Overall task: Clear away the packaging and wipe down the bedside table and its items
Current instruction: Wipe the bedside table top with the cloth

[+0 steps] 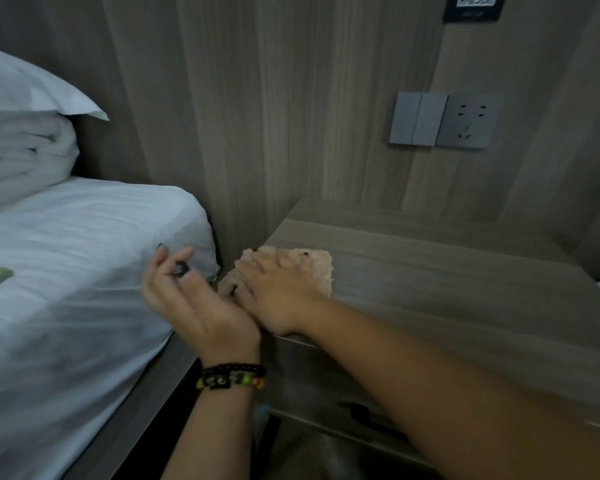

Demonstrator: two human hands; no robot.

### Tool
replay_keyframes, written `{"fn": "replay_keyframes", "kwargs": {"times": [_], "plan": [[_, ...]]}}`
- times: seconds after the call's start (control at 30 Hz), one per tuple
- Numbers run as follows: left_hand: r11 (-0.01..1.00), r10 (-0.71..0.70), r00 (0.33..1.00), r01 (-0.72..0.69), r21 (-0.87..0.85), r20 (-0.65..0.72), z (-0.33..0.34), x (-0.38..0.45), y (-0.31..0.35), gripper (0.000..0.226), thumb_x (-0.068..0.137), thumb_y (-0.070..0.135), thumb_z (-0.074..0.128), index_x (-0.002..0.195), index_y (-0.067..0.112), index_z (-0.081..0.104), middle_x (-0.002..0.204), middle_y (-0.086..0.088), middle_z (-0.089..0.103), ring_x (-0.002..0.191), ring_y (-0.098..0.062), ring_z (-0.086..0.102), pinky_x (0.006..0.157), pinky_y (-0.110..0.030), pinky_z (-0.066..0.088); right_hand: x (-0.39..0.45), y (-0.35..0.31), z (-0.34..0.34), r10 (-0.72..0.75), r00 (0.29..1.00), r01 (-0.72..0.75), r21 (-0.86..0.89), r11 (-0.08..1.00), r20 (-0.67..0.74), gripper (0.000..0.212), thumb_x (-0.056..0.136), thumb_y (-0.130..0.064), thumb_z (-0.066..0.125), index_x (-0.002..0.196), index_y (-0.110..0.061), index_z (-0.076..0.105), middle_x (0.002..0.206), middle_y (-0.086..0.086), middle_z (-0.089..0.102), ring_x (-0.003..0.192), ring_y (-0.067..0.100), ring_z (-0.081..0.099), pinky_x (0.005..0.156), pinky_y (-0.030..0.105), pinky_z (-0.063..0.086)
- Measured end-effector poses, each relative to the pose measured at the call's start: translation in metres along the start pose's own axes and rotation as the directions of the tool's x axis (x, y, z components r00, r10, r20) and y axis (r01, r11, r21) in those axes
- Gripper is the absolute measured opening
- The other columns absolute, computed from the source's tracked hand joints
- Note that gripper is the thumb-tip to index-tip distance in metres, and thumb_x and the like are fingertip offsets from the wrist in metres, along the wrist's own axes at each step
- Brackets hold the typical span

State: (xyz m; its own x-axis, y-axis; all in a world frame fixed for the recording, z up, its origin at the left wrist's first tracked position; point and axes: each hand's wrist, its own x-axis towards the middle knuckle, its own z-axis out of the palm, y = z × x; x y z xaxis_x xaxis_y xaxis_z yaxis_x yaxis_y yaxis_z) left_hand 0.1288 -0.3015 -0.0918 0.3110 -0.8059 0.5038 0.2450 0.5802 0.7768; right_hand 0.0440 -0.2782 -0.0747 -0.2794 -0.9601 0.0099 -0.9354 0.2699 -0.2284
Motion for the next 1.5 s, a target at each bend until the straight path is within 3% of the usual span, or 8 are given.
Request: {"fn": "replay_keyframes", "kwargs": {"times": [0.17,0.33,0.43,0.57,0.7,0.97,1.3,1.5], "plan": [[0.978,-0.206,0.978,0.205,-0.029,-0.03,-0.005,-0.002,0.012,0.023,0.089,0.037,0.032,0.094,0.039,0.054,0.132,-0.004,0.047,0.127,-0.014,0.044,0.11,-0.043,0.032,-0.044,-0.004,0.0,-0.067,0.998,0.067,0.002,0.998,0.002,0.055,0.101,-0.048,0.025,0.152,-0.032,0.013,0.163,-0.001,0.004,0.148,0.03,-0.003,0.115,0.057,-0.005],[0.981,-0.19,0.975,0.183,0.069,0.113,0.0,-0.014,0.019,0.026,0.092,0.024,0.033,0.102,0.022,0.057,0.135,-0.01,0.047,0.124,-0.006,0.041,0.099,-0.004,0.026,-0.084,0.037,-0.013,-0.029,0.999,0.029,-0.054,0.998,-0.014,0.052,0.101,-0.048,0.025,0.152,-0.038,0.016,0.162,-0.007,0.008,0.149,0.018,0.004,0.118,0.045,-0.003],[0.984,-0.118,0.96,0.08,0.157,0.253,0.001,-0.019,0.019,0.032,0.09,0.018,0.035,0.108,0.006,0.059,0.134,-0.015,0.048,0.119,-0.005,0.038,0.088,0.006,0.021,-0.112,0.081,-0.026,0.051,0.999,-0.051,-0.071,0.996,0.0,0.052,0.102,-0.049,0.019,0.152,-0.04,0.013,0.162,-0.009,0.005,0.149,0.014,0.003,0.12,0.046,0.0],[0.976,0.054,0.857,-0.155,0.156,0.512,0.008,-0.03,0.013,0.026,0.091,0.021,0.037,0.104,0.013,0.059,0.132,-0.009,0.05,0.119,-0.005,0.042,0.099,-0.007,0.028,-0.166,0.126,-0.034,0.089,0.996,-0.09,-0.086,0.992,-0.008,0.079,0.08,-0.078,-0.009,0.151,-0.046,0.007,0.162,-0.014,0.0,0.149,0.009,-0.002,0.121,0.047,0.003],[0.924,0.135,0.737,-0.336,0.186,0.662,0.021,-0.042,0.009,0.032,0.092,0.03,0.036,0.105,0.016,0.062,0.131,0.001,0.05,0.119,-0.016,0.049,0.099,-0.046,0.042,-0.169,0.123,-0.034,0.135,0.99,-0.126,-0.144,0.982,0.051,0.08,0.075,-0.074,-0.014,0.149,-0.046,-0.004,0.16,-0.017,-0.008,0.148,0.01,-0.011,0.12,0.044,-0.006],[0.851,0.09,0.775,-0.386,0.356,0.626,0.033,-0.049,0.008,0.036,0.09,0.034,0.034,0.101,0.017,0.063,0.129,-0.001,0.054,0.114,-0.021,0.052,0.091,-0.035,0.037,-0.051,0.132,-0.031,0.1,0.994,-0.104,-0.096,0.99,-0.047,0.053,0.1,-0.053,0.019,0.151,-0.038,0.019,0.162,-0.007,0.012,0.149,0.019,0.008,0.118,0.051,0.004],[0.794,0.065,0.719,-0.458,0.4,0.692,0.034,-0.044,0.005,0.03,0.087,0.042,0.038,0.098,0.026,0.061,0.123,0.005,0.057,0.109,-0.017,0.053,0.086,-0.036,0.04,0.063,0.214,-0.049,0.204,0.975,-0.207,-0.028,0.978,-0.087,0.052,0.101,-0.05,0.021,0.15,-0.033,0.026,0.16,-0.006,0.021,0.147,0.019,0.019,0.118,0.053,0.013],[0.794,0.022,0.709,-0.441,0.418,0.705,0.033,-0.043,0.006,0.035,0.082,0.043,0.041,0.103,0.025,0.063,0.125,0.005,0.058,0.104,-0.02,0.06,0.083,-0.042,0.049,0.058,0.238,-0.056,0.241,0.966,-0.244,-0.012,0.97,-0.092,0.051,0.101,-0.046,0.025,0.15,-0.03,0.028,0.159,-0.004,0.024,0.146,0.02,0.022,0.12,0.044,0.013]]}}
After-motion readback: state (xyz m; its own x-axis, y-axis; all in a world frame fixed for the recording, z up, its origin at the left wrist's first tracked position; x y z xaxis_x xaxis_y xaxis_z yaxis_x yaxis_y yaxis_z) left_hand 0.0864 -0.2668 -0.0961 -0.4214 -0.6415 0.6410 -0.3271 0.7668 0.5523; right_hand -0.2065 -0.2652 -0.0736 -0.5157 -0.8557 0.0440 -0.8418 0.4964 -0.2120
